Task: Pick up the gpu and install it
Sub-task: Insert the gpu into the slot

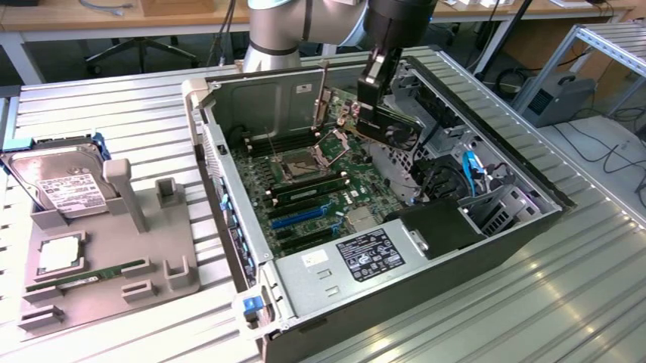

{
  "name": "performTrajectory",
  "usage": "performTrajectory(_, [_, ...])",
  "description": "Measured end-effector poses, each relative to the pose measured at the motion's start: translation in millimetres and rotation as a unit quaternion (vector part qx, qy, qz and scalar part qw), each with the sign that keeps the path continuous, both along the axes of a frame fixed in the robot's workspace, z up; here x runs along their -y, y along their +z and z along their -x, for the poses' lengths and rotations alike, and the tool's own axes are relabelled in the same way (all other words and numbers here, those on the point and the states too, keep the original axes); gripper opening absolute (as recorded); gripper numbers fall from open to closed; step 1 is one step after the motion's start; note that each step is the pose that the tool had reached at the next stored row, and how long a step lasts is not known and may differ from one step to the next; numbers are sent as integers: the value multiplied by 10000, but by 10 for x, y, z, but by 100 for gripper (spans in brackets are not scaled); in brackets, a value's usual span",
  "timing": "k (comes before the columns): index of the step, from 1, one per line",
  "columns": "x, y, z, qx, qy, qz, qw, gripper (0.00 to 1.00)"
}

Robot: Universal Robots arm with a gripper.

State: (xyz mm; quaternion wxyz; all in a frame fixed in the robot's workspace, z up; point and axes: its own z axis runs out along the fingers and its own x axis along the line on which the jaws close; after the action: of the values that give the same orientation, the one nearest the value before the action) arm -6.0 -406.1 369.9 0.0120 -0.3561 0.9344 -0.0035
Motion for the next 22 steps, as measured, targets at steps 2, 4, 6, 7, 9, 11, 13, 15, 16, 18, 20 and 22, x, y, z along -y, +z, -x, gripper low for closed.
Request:
performTrajectory(2, [0, 0, 0, 0, 15, 1, 10000, 27])
performTrajectory(4, [0, -1, 0, 0, 29, 1, 10000, 27])
performTrajectory(6, [0, -2, 0, 0, 54, 3, 10000, 27])
performTrajectory(7, [0, -2, 0, 0, 66, 4, 10000, 27])
performTrajectory(9, [0, -2, 0, 0, 83, 4, 10000, 27])
performTrajectory(11, [0, -3, 0, 0, 101, 5, 9999, 27])
performTrajectory(13, [0, -3, 0, 0, 115, 6, 9999, 27])
performTrajectory(15, [0, -4, 0, 0, 129, 7, 9999, 27])
performTrajectory(16, [0, -4, 0, 0, 138, 7, 9999, 27])
performTrajectory(18, [0, -4, 0, 0, 156, 9, 9999, 27])
performTrajectory(20, [0, -5, 0, 0, 172, 9, 9999, 27])
performTrajectory(22, [0, -5, 0, 0, 188, 10, 9998, 27])
